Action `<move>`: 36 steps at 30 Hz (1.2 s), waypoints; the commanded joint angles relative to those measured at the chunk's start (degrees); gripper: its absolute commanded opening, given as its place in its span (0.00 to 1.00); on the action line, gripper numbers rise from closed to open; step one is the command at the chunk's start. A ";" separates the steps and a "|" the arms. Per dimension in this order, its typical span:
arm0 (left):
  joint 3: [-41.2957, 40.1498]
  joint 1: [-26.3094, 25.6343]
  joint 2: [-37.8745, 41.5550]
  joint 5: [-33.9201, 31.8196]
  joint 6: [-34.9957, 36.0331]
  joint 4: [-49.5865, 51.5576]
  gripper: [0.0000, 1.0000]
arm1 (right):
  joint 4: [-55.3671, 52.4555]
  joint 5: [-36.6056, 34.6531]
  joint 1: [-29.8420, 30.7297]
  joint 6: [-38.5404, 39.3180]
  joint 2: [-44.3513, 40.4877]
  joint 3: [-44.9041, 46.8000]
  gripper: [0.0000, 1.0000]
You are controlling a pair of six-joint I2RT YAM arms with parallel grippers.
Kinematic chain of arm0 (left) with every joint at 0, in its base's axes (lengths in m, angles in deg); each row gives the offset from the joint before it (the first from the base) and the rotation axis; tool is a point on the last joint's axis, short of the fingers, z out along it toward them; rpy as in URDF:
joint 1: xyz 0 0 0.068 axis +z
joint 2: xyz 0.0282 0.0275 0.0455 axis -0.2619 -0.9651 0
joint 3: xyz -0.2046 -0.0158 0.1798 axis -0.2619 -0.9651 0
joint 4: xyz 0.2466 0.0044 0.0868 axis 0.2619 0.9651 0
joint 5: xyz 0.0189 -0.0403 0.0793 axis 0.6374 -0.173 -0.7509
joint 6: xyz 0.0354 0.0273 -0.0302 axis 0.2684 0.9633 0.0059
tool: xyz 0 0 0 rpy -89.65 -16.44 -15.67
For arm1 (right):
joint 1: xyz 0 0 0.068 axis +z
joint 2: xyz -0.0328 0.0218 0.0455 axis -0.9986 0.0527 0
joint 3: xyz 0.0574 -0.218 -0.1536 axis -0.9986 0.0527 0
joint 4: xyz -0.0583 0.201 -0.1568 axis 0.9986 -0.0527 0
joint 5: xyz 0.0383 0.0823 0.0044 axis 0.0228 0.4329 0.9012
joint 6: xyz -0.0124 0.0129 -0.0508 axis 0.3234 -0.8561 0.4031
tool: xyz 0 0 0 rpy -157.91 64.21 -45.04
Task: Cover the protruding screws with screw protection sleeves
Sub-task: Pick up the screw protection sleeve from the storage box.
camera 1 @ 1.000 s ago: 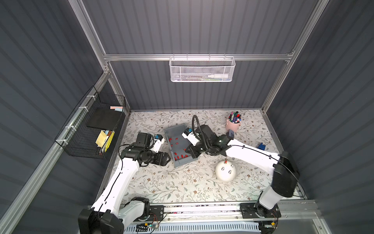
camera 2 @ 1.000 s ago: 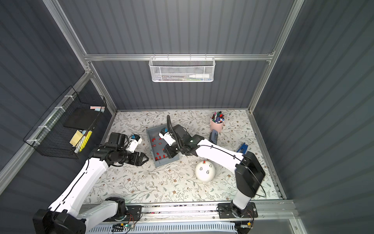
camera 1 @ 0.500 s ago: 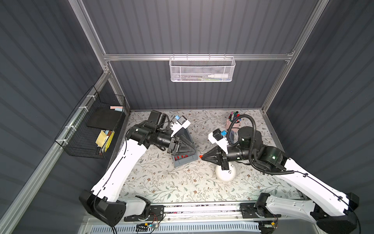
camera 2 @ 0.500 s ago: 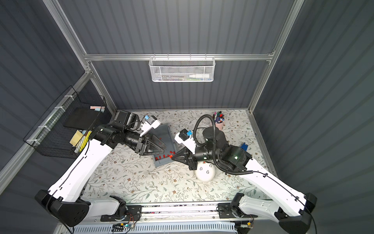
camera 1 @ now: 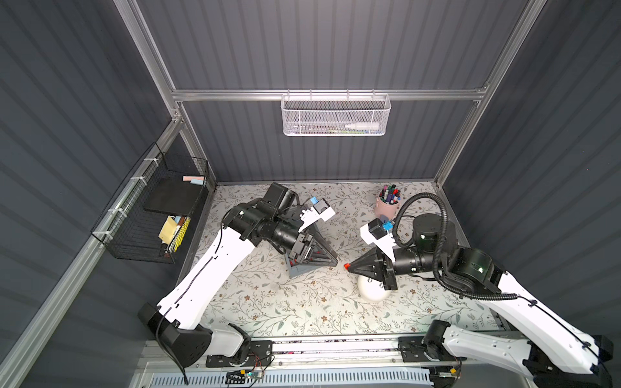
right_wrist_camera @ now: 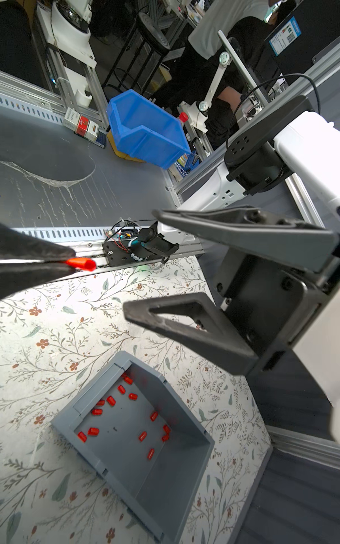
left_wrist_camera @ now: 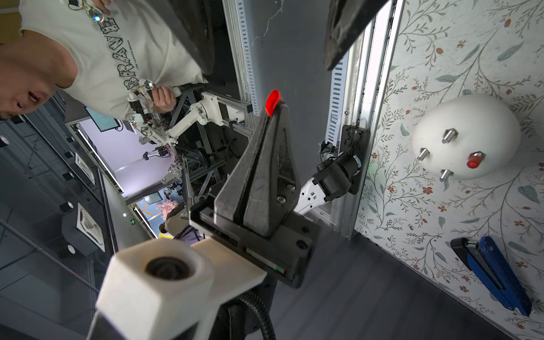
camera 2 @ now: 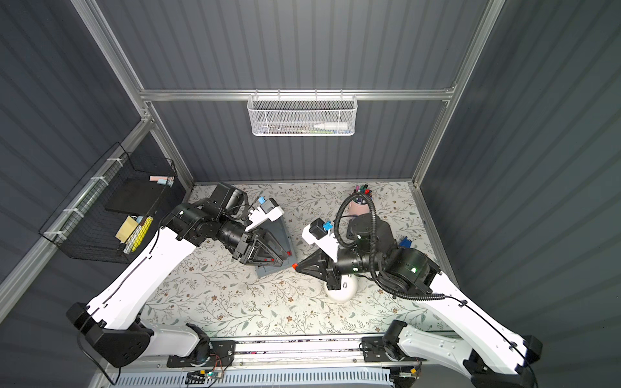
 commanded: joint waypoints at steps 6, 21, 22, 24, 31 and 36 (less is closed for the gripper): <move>4.94 -1.50 -1.20 4.07 0.39 2.51 0.51 | 1.36 6.84 -0.62 -4.72 -0.05 -2.75 0.00; 0.85 -2.25 1.90 1.69 -2.64 0.23 0.47 | -0.14 13.32 -1.66 -8.85 0.66 -5.74 0.00; 0.37 -2.28 2.18 1.87 -2.26 0.27 0.47 | -0.65 13.43 -1.76 -9.05 0.79 -5.88 0.00; -0.35 -2.27 2.52 2.11 -1.45 0.31 0.47 | -0.63 13.87 -2.01 -9.28 0.87 -5.71 0.00; -1.06 -2.39 2.81 5.45 -2.83 -3.08 0.43 | -2.12 14.87 -2.42 -9.37 3.19 -6.40 0.00; -0.92 -2.39 3.24 4.39 -1.68 -2.47 0.39 | -2.59 14.70 -2.55 -9.24 4.72 -6.71 0.00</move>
